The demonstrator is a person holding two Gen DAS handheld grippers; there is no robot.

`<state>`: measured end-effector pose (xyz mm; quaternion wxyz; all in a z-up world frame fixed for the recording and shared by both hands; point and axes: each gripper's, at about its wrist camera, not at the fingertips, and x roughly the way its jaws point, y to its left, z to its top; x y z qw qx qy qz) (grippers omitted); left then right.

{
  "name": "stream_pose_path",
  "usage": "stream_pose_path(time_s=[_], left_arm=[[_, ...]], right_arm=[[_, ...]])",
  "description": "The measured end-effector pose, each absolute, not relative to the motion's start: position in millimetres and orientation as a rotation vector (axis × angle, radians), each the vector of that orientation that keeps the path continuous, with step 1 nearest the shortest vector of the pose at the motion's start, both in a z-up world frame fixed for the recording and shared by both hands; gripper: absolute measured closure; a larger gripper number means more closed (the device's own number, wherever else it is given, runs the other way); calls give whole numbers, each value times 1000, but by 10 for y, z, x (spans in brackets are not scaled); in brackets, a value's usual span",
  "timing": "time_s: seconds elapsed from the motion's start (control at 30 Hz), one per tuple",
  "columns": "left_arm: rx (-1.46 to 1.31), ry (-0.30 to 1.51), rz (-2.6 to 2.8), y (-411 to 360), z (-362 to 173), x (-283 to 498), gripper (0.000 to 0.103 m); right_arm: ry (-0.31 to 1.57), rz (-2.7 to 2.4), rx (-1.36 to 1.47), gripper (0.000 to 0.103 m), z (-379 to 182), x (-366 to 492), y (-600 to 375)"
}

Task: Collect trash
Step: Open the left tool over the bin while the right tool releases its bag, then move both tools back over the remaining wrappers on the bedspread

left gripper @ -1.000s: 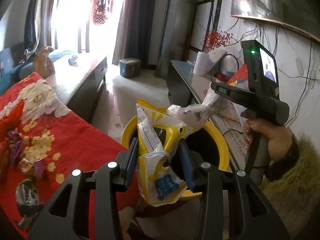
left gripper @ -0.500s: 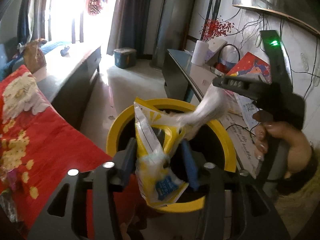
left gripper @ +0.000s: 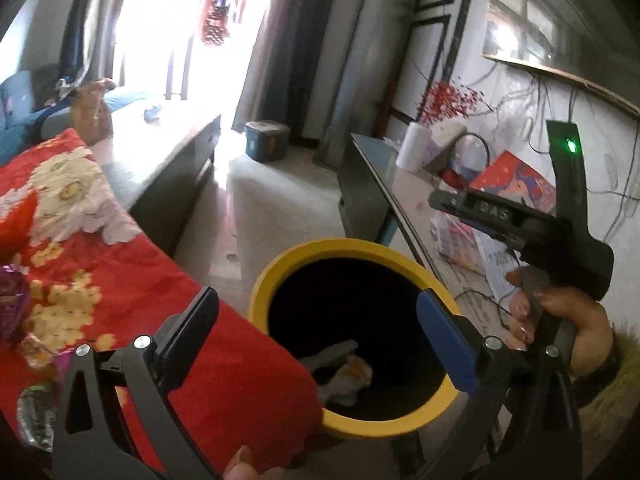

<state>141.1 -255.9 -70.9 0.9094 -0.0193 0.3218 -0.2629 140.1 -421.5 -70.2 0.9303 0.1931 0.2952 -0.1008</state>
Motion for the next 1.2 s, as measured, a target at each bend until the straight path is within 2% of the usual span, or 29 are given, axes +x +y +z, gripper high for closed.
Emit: stream_pose_path(time_s=[0.2, 0.7, 1.2], left_arm=[[-46, 628, -482, -2362, -549, 1376, 7], [-64, 541, -408, -1935, -280, 1258, 7], [-124, 500, -331, -1523, -133, 1242, 7]], right_arm=[[594, -175, 388, 50, -613, 1378, -4106], [569, -81, 336, 49, -386, 1355, -3765], [553, 2, 296, 43, -202, 1293, -3414]])
